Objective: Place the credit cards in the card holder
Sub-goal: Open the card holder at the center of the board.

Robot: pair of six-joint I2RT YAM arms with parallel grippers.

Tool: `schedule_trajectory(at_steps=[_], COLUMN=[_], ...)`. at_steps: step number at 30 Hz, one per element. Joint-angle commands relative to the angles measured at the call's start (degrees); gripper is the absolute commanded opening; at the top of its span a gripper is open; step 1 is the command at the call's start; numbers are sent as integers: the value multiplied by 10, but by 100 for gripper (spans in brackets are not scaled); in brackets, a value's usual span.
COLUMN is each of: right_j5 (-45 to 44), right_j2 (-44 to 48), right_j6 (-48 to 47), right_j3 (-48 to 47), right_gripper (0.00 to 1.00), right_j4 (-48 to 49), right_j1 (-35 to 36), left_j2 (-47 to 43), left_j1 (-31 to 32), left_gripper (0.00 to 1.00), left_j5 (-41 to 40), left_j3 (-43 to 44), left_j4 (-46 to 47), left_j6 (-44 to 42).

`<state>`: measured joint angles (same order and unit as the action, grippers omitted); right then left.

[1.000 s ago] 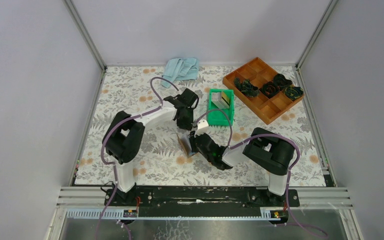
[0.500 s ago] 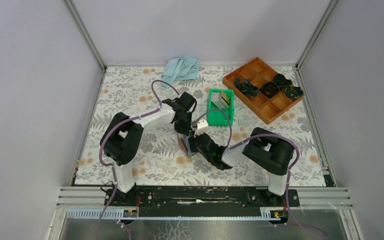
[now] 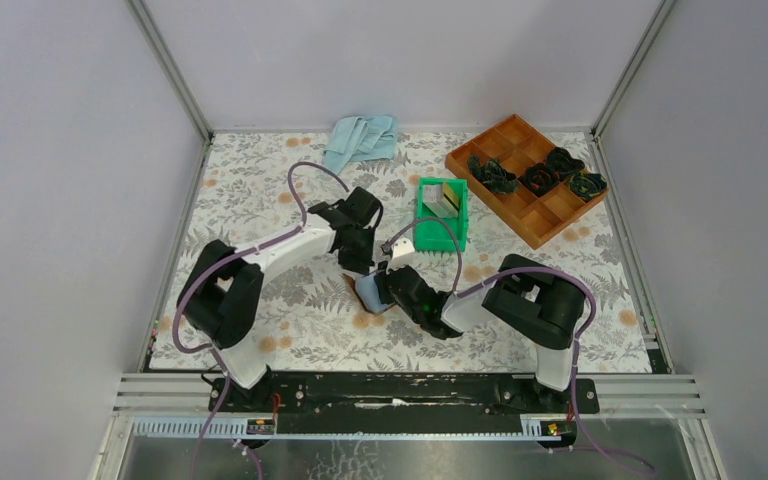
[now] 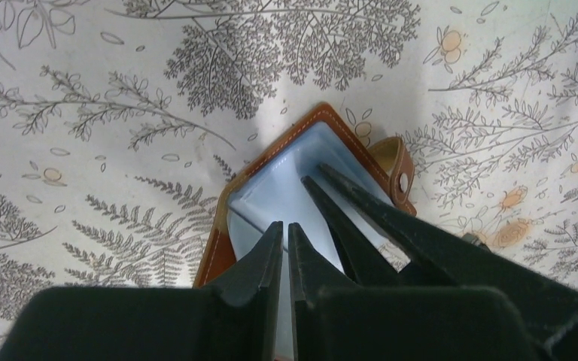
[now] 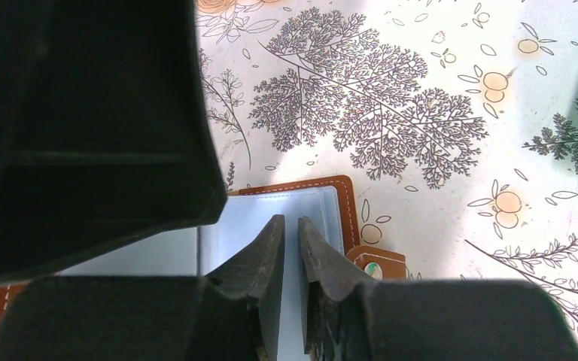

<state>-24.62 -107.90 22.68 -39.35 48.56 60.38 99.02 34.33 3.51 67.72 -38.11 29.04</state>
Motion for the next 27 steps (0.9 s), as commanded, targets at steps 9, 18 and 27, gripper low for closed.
schedule_trajectory(at_steps=[9, 18, 27], right_j5=[-3, -3, -4], right_j2=[-23, -23, -24], right_j6=[-7, -6, -5], right_j3=[-5, -6, -7], right_gripper=[19, 19, 19], right_j4=[-47, -49, -50], right_j1=[7, 7, 8], left_j2=[-86, -118, -129], left_j1=[-2, 6, 33], left_gripper=[12, 12, 12], left_j5=[12, 15, -14], left_j3=[-66, -132, -155], left_j4=[-15, 17, 25], left_j6=[14, 39, 57])
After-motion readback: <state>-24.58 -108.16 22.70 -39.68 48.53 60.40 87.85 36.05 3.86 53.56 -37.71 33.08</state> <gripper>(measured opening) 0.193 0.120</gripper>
